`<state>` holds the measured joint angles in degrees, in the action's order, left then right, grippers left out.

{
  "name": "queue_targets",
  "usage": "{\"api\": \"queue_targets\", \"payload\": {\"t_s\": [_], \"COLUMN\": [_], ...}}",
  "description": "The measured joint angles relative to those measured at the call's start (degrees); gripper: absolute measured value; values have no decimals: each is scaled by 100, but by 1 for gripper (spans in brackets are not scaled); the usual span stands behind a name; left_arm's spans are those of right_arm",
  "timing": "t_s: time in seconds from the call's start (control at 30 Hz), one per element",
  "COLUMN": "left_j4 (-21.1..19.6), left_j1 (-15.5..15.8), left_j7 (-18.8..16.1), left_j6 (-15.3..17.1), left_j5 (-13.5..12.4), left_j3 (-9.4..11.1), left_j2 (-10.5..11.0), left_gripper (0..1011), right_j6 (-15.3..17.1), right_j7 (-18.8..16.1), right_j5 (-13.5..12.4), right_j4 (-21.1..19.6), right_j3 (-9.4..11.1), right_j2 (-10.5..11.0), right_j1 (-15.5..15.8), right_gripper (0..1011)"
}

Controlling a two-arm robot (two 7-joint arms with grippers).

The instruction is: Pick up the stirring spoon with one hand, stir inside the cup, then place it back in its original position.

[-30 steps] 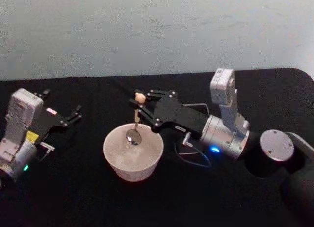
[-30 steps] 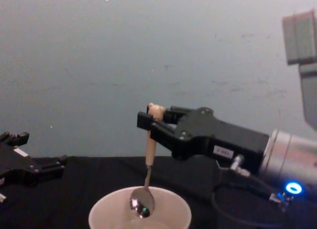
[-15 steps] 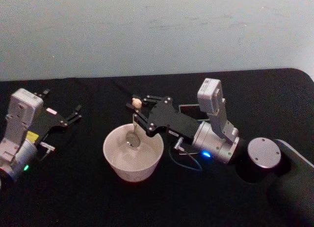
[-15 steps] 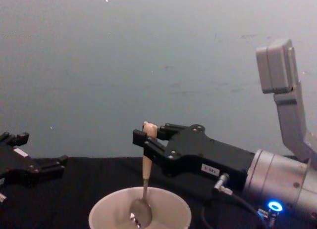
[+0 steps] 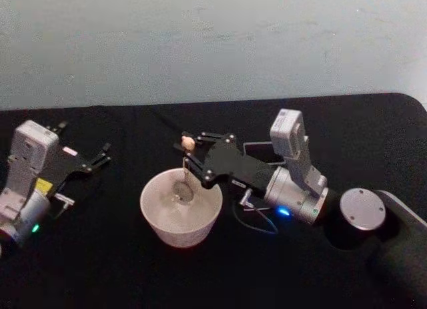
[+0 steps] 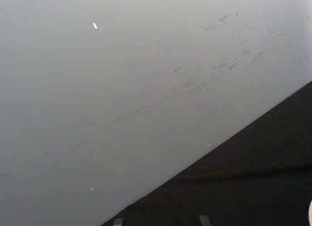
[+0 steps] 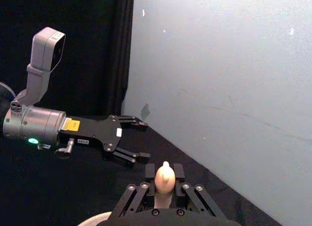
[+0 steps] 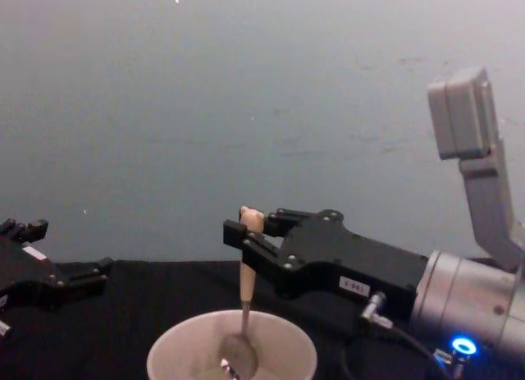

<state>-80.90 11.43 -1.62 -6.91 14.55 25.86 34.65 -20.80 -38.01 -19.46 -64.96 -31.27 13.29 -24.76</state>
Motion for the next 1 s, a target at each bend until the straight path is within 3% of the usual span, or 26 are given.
{"api": "queue_targets", "payload": {"t_s": [0.37,0.63,0.83,1.0], "left_j4": [0,0,0,0], "left_j1": [0,0,0,0], "left_j7": [0,0,0,0], "left_j6": [0,0,0,0], "left_j5": [0,0,0,0], "left_j3": [0,0,0,0], "left_j2": [0,0,0,0], "left_gripper": [1001,1001,1001,1001], "right_j6": [99,226,257,252], "right_j7": [22,-154,-227,-179], "right_j5": [-35,-209,-251,-177], "right_j4": [-433,-1003,-1142,-1011], "right_j3": [124,108,-11,-124], "right_j2": [259,542,560,424], "right_j1": [269,631,711,618], "right_gripper": [214,214,214,214]}}
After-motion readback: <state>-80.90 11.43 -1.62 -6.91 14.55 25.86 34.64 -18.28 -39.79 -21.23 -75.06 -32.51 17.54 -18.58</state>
